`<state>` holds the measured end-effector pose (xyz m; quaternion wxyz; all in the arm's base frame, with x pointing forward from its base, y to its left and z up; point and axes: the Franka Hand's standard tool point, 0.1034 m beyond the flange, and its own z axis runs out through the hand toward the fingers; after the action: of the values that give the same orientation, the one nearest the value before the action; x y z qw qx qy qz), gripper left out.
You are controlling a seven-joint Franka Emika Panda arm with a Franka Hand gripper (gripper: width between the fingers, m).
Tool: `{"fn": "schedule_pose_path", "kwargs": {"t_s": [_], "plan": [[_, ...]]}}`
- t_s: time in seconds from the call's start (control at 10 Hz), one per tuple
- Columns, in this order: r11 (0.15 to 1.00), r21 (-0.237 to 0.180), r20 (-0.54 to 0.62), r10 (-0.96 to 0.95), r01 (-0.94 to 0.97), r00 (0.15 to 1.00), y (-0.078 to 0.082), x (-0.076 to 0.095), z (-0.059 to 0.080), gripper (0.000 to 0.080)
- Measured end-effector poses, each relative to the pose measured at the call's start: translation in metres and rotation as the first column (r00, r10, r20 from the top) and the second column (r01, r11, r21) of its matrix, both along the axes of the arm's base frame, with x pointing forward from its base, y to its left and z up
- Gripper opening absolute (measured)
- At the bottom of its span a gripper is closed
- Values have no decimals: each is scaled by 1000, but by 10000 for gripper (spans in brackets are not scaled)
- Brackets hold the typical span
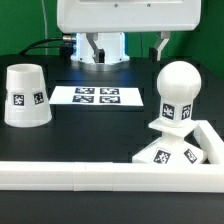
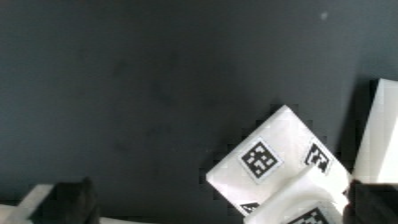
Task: Assemble lamp
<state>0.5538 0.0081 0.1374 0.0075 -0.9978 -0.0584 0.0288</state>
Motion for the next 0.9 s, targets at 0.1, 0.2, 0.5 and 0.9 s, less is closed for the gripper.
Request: {"fn": "schedule_pose_path", "kwargs": {"t_s": [0.1,0.2,0.5,0.9], "plan": [[1000,0,0,0,0,1000,0,0,0,698],[1000,0,0,1,-1,1000,0,0,0,698],[996,29,-11,85,-84,996,-43,-27,6,698],[996,30,-28,86,-85,996,-90,-50,-4,698]]}}
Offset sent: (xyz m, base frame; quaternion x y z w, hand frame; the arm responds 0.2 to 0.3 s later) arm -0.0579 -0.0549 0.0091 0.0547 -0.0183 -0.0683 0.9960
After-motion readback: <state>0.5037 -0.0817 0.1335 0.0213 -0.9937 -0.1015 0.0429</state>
